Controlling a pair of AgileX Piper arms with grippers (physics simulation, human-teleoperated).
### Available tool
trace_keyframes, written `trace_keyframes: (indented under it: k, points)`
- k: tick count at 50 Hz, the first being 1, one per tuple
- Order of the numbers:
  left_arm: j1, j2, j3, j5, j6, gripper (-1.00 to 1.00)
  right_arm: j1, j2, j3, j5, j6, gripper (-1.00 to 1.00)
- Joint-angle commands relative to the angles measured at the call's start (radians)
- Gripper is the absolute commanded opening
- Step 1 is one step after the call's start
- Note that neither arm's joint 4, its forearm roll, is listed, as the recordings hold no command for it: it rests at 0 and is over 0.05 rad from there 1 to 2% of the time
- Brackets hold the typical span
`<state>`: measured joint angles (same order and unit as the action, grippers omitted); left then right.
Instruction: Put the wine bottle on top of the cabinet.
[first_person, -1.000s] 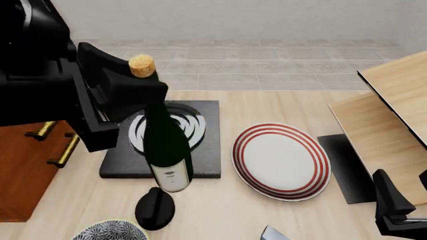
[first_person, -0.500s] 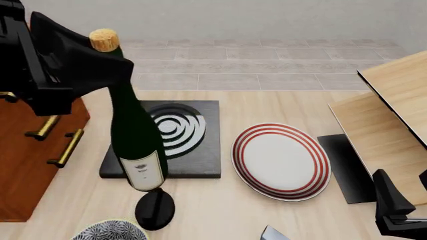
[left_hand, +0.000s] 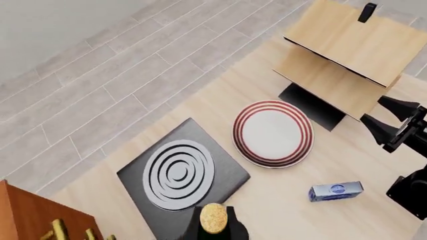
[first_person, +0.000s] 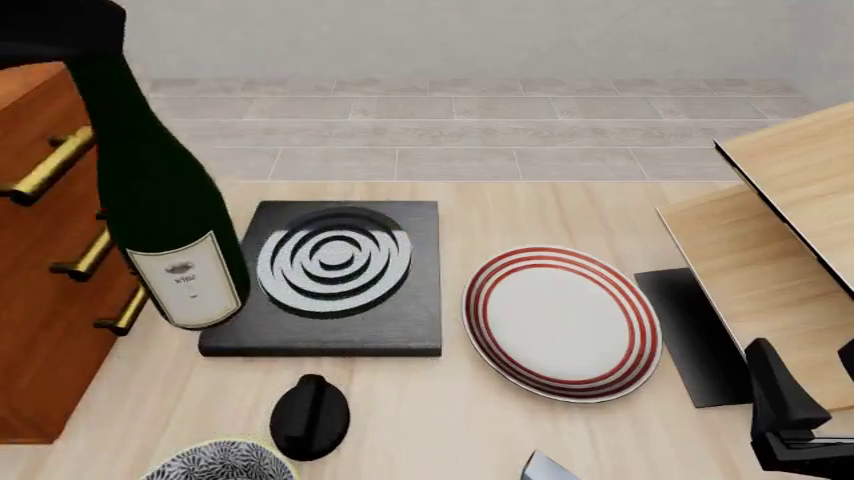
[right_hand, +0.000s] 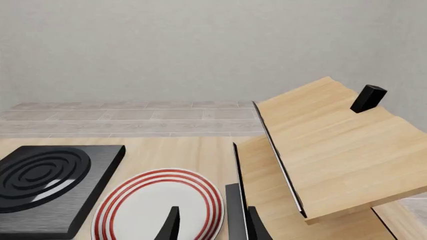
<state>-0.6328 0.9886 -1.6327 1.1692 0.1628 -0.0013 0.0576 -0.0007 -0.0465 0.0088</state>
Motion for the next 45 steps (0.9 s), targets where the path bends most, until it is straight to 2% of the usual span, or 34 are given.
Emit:
trace_keyframes:
  k: [1,13,19,34,45]
  points:
    - [0.068,0.025,-0.115,0.051,0.040,-1.00,0.000,0.002,0.000,-0.002,0.000,1.00]
    - [0.126,0.036,-0.121,0.051,0.069,-1.00,0.000,0.002,0.000,-0.002,0.000,1.00]
    - [0.177,0.060,-0.172,0.051,0.082,-1.00,0.000,0.002,0.000,-0.002,0.000,1.00]
    - [0.287,0.087,-0.211,0.051,0.124,-1.00,0.000,0.002,0.000,-0.002,0.000,1.00]
    - [0.372,0.122,-0.275,0.051,0.120,-1.00,0.000,0.002,0.000,-0.002,0.000,1.00]
